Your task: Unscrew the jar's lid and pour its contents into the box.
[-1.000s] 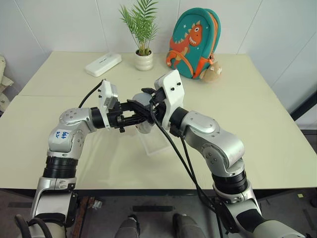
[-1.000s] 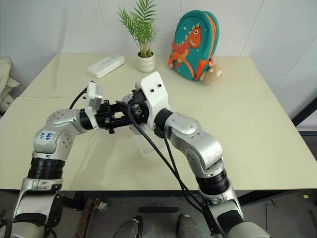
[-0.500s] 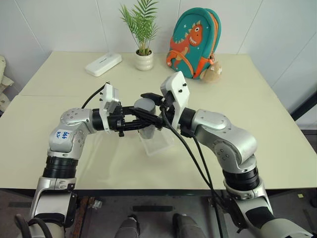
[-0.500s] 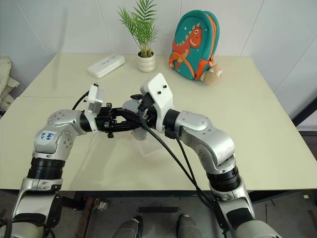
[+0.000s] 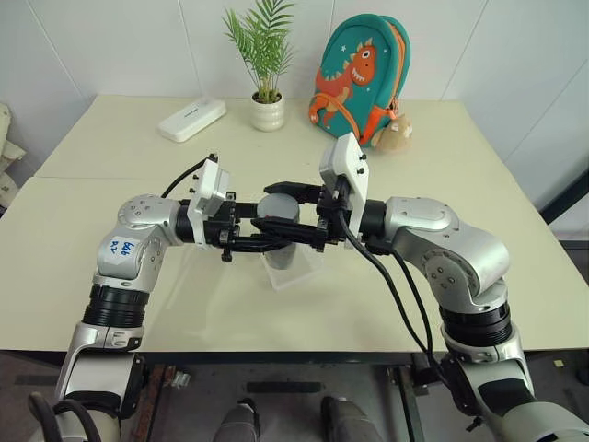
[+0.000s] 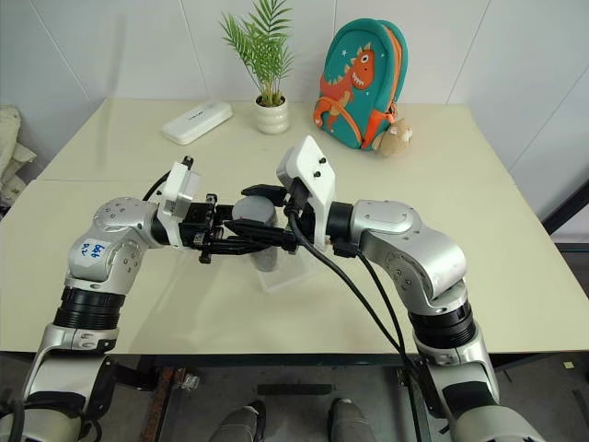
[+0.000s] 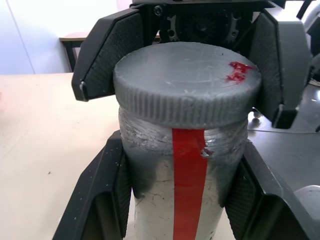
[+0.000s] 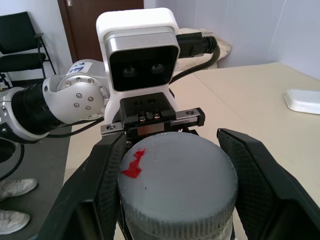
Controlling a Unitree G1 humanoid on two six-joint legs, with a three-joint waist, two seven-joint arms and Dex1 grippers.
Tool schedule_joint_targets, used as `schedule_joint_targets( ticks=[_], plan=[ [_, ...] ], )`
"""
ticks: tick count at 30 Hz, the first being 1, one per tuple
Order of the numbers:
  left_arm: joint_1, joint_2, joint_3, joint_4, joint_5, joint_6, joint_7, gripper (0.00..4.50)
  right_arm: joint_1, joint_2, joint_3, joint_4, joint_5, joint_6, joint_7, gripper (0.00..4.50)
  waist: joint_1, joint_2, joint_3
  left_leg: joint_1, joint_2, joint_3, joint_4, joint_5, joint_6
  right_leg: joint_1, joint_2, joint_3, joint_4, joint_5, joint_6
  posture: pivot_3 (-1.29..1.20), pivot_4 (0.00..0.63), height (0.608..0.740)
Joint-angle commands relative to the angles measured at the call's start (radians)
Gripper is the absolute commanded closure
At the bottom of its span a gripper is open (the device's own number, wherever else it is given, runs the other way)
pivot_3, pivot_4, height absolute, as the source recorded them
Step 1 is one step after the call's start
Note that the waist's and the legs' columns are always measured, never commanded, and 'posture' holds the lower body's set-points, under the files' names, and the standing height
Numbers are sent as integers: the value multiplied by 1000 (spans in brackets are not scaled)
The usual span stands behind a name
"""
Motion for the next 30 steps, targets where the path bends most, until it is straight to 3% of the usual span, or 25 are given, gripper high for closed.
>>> schedule_joint_targets(
  ticks=[1,9,14,30],
  plan=[
    [-20,40,28,75,33,-6,24,2478,-13,11,36,-88,108,-40,129,1934,0,0,0,0,0,0,0,0,0,0,0,0,0,0,0,0,150,740],
    [-37,33,20,95,34,-24,18,2478,-3,19,28,-49,89,-51,113,1934,0,0,0,0,0,0,0,0,0,0,0,0,0,-1,-1,0,150,740],
    [-38,31,13,88,29,-26,8,2478,-4,28,28,-23,62,-68,87,273,0,0,0,0,0,0,0,0,0,0,0,0,0,0,-1,0,150,740],
    [-12,49,2,18,1,-39,-47,2478,-29,23,38,64,-5,-147,74,273,0,0,0,0,0,0,0,0,0,0,0,0,0,0,0,0,150,740]
  ],
)
